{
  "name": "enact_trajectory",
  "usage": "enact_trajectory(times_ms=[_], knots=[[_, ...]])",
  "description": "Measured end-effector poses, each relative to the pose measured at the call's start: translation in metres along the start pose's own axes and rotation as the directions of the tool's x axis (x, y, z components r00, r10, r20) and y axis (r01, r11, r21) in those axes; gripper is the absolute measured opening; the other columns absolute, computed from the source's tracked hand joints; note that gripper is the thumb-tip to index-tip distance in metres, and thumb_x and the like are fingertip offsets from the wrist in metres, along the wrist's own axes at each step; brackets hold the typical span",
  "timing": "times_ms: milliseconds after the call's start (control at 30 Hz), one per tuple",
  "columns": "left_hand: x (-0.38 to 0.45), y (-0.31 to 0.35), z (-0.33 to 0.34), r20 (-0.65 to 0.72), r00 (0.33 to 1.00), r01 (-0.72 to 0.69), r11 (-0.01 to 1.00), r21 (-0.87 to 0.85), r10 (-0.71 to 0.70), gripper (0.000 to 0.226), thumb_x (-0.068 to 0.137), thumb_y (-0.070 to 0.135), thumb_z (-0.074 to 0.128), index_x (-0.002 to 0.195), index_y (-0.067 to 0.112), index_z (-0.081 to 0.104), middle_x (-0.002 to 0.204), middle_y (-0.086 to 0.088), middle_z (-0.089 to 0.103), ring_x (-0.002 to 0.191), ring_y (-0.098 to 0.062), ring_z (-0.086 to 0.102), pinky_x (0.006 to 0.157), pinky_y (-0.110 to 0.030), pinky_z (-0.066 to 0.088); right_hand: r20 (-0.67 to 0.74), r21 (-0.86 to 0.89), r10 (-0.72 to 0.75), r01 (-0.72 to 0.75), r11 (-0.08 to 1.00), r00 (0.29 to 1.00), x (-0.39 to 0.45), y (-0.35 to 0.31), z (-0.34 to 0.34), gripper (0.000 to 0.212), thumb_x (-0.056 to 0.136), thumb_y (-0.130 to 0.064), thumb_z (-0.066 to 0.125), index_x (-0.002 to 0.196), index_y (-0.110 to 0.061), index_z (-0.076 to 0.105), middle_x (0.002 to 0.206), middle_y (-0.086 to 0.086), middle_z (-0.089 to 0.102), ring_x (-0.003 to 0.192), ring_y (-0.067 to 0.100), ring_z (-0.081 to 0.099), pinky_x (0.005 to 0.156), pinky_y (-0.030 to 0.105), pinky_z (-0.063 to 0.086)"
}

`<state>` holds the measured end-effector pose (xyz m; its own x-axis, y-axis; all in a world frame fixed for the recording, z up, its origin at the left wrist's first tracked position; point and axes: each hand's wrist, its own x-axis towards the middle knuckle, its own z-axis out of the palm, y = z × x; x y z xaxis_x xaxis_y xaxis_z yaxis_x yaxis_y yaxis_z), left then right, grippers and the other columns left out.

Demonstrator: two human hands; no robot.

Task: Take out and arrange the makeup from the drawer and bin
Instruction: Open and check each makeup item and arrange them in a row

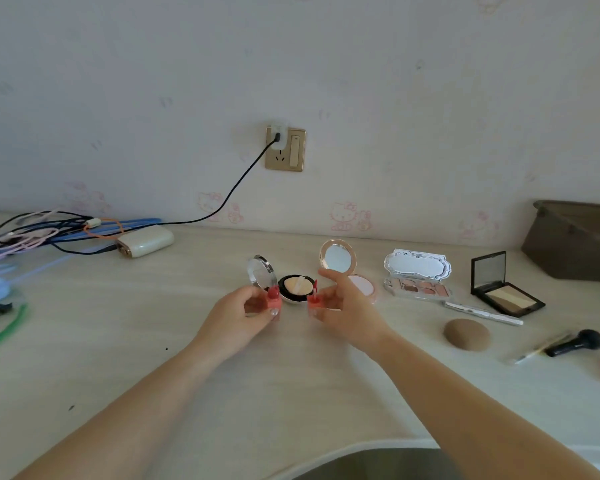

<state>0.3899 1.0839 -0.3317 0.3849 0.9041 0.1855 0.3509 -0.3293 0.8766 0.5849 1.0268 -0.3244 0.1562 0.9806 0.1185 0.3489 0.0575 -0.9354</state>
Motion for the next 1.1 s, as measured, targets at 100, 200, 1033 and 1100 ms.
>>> enact_trajectory(times_ms=[100, 200, 1033, 1100], knots=[[0.001, -0.007, -0.006, 0.007, 1.000, 0.028, 1.000, 0.004, -0.028, 0.014, 0.081, 0.013, 0.070, 0.090, 0.022, 0.066, 0.086, 0.008, 0.074, 0.082, -0.002, 0.069, 0.079, -0.020, 0.049, 0.011, -0.029, 0.010, -0.009, 1.000, 1.000, 0.004, 0.006, 0.011, 0.062, 0.081, 0.005, 0.064, 0.129, -0.026, 0.039, 0.090, -0.004, 0.060, 0.090, 0.011, 0.063, 0.079, 0.017, 0.050], [0.002, -0.011, -0.009, 0.007, 0.999, 0.037, 0.999, 0.011, -0.037, 0.017, 0.080, 0.012, 0.071, 0.087, 0.026, 0.065, 0.086, 0.009, 0.074, 0.083, -0.003, 0.070, 0.083, -0.023, 0.051, 0.023, -0.059, 0.011, -0.010, 0.998, 1.000, 0.004, 0.009, 0.017, 0.060, 0.080, 0.006, 0.064, 0.128, -0.023, 0.042, 0.089, -0.005, 0.061, 0.090, 0.008, 0.063, 0.088, 0.027, 0.051], [0.006, -0.016, -0.011, 0.073, 0.997, 0.008, 0.992, 0.122, -0.017, 0.041, 0.074, 0.015, 0.077, 0.111, 0.025, 0.062, 0.104, 0.007, 0.070, 0.098, -0.006, 0.065, 0.096, -0.032, 0.049, 0.045, -0.237, -0.008, 0.018, 0.971, 0.999, 0.007, 0.008, 0.028, 0.057, 0.078, -0.010, 0.068, 0.127, -0.030, 0.048, 0.105, -0.015, 0.059, 0.105, 0.014, 0.059, 0.093, 0.031, 0.048], [0.005, -0.014, -0.013, 0.026, 0.999, 0.032, 0.992, 0.119, -0.035, 0.051, 0.074, 0.021, 0.078, 0.121, 0.025, 0.057, 0.108, 0.009, 0.065, 0.101, -0.006, 0.062, 0.094, -0.028, 0.048, 0.027, -0.222, 0.008, -0.002, 0.975, 1.000, 0.005, 0.007, 0.025, 0.057, 0.078, -0.011, 0.069, 0.129, -0.029, 0.048, 0.110, -0.011, 0.058, 0.106, 0.011, 0.057, 0.092, 0.027, 0.048]])
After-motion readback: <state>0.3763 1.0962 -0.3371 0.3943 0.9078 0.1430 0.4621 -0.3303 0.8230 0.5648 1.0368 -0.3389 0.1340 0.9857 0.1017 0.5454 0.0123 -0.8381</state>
